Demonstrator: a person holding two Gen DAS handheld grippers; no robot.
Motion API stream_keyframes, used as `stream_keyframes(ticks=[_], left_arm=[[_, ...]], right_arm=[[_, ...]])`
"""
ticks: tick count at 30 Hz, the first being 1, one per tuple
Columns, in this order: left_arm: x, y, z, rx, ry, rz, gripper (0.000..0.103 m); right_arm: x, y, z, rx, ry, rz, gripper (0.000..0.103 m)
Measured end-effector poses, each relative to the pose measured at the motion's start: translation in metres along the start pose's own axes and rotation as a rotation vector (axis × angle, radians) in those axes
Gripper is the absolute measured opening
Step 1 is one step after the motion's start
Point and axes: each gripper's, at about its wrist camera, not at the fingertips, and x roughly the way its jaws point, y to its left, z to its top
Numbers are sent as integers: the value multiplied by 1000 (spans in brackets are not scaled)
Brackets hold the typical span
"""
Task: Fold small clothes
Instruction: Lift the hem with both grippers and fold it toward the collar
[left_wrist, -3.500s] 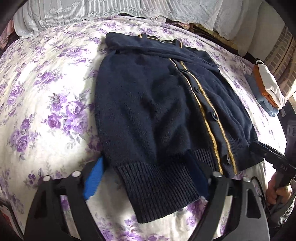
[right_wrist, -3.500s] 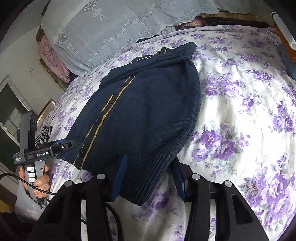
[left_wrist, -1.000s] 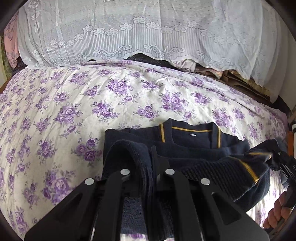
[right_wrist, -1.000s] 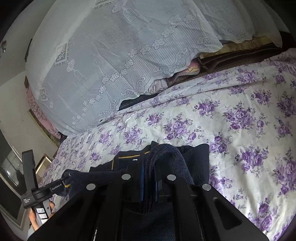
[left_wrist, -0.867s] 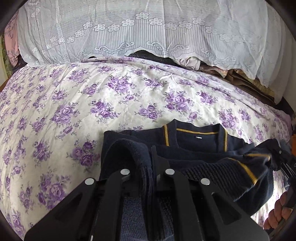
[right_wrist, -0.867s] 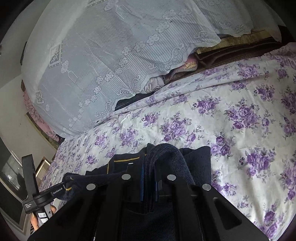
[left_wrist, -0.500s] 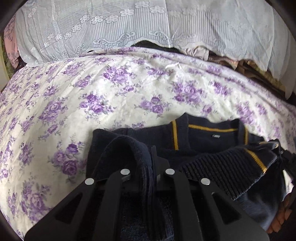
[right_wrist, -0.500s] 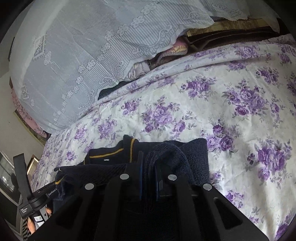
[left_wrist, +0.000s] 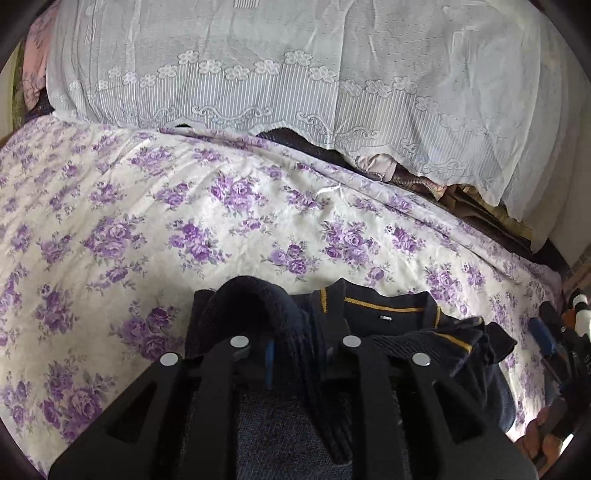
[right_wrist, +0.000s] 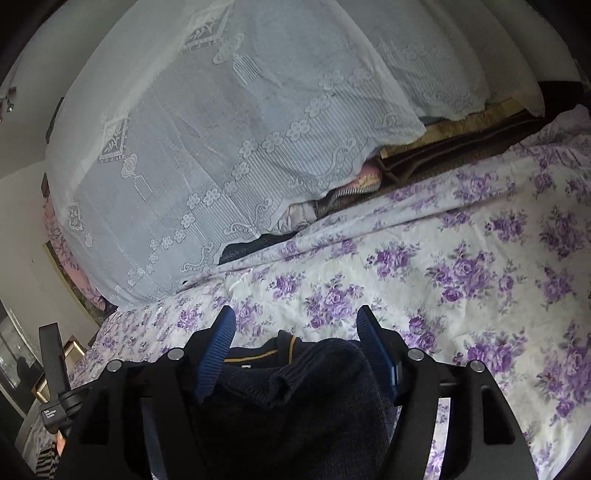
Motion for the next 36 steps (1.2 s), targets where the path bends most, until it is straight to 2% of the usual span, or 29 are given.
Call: stream_keyframes(ticks=[1, 3, 4, 5, 6, 9, 12, 13, 16, 18, 20, 21, 24, 27, 29, 31, 32, 33, 34, 35, 36], left_arm=[[-2, -3, -1, 12, -10, 9, 17], [-10, -6, -1, 23, -41, 8, 18], [-13, -7, 0, 28, -53, 4, 19], [-13, -8, 0, 36, -51, 11, 24], [-12, -8, 0, 38, -42, 21, 32], [-7, -2, 0, 8, -10, 23, 43], [-3, 3, 0, -12, 18, 28, 50], [-4, 3, -1, -15, 19, 20, 52], [-15, -2, -4, -4, -20, 2, 71], [-33, -7, -3, 23, -132, 72, 94], [-48, -2, -1, 0, -211, 94, 97], [-49, 2, 1, -26, -207, 72, 97], [-24, 4, 6, -18, -91, 76, 97], [6, -2, -1, 32, 19, 122, 89], [21, -3, -5, 47, 73, 149, 89], [43, 3, -11, 44, 150, 233, 89], [53, 10, -15, 36, 191, 289, 90], [66, 21, -20, 0, 241, 308, 98], [71, 30, -21, -39, 254, 277, 99], [70, 36, -19, -71, 262, 245, 99], [67, 38, -17, -76, 260, 238, 99]], right_arm=[[-3, 5, -1, -25, -11, 6, 61], [-9, 20, -4, -96, -27, 44, 41], [-12, 29, -6, -133, -31, 71, 40], [-14, 41, -10, -182, -21, 105, 39], [-12, 52, -13, -228, 3, 134, 38], [-4, 85, -32, -366, 109, 206, 38], [21, 112, -55, -472, 250, 188, 38], [31, 116, -59, -481, 295, 162, 38], [75, 116, -61, -412, 416, 72, 38], [103, 107, -61, -344, 480, 26, 38], [128, 94, -60, -253, 522, -7, 38], [138, 87, -61, -210, 539, 1, 38], [134, 82, -60, -163, 502, 3, 36], [106, 77, -51, -145, 398, 5, 38], [87, 63, -36, -111, 326, 8, 38], [69, 43, -25, -83, 277, -37, 38], [72, 32, -22, -81, 289, -84, 38], [75, 18, -23, -73, 313, -126, 38], [82, 1, -29, -49, 347, -157, 34], [86, -21, -34, 18, 369, -130, 18], [83, -35, -34, 101, 352, -108, 1]])
